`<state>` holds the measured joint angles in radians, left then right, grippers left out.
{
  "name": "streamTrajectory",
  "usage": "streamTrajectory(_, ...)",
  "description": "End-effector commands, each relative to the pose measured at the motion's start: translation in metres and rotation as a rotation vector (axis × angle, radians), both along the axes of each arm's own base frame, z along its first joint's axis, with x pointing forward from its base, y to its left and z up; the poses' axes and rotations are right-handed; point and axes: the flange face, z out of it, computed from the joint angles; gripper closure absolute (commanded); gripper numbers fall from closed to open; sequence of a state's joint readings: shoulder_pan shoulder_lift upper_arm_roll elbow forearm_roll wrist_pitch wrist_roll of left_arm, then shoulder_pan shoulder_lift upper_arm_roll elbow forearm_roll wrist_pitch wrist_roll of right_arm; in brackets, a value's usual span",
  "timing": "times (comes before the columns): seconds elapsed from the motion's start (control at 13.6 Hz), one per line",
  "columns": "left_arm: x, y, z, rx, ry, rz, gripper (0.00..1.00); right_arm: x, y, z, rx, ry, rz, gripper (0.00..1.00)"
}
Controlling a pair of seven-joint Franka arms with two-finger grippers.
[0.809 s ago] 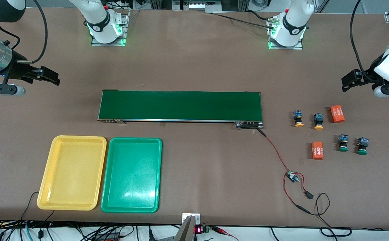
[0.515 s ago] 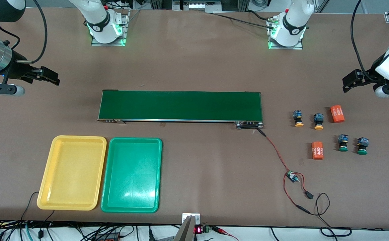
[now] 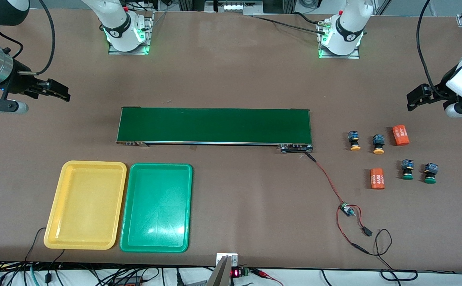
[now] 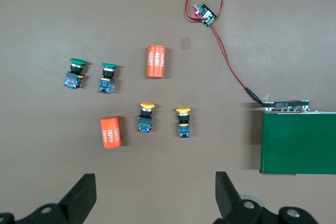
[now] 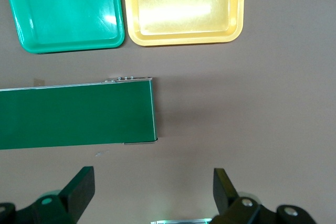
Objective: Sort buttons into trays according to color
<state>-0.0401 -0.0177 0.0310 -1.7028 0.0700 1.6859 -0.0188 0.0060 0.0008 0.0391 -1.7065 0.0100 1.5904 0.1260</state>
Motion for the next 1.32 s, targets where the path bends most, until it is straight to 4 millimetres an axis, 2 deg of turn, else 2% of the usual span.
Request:
streamTrajectory(0.0, 0.0032, -0.0021, 0.0057, 0.006, 0.003, -0.01, 0.0, -0.0015, 0.0001, 0.0065, -0.006, -0.002, -0.018, 0.0)
streamTrajectory(1.25, 0.0022, -0.0025, 0.0075, 0.001, 0.009, -0.009, 0.0, 0.0012, 0.0016, 0.0046, 0.0, -0.008, -0.02, 0.0)
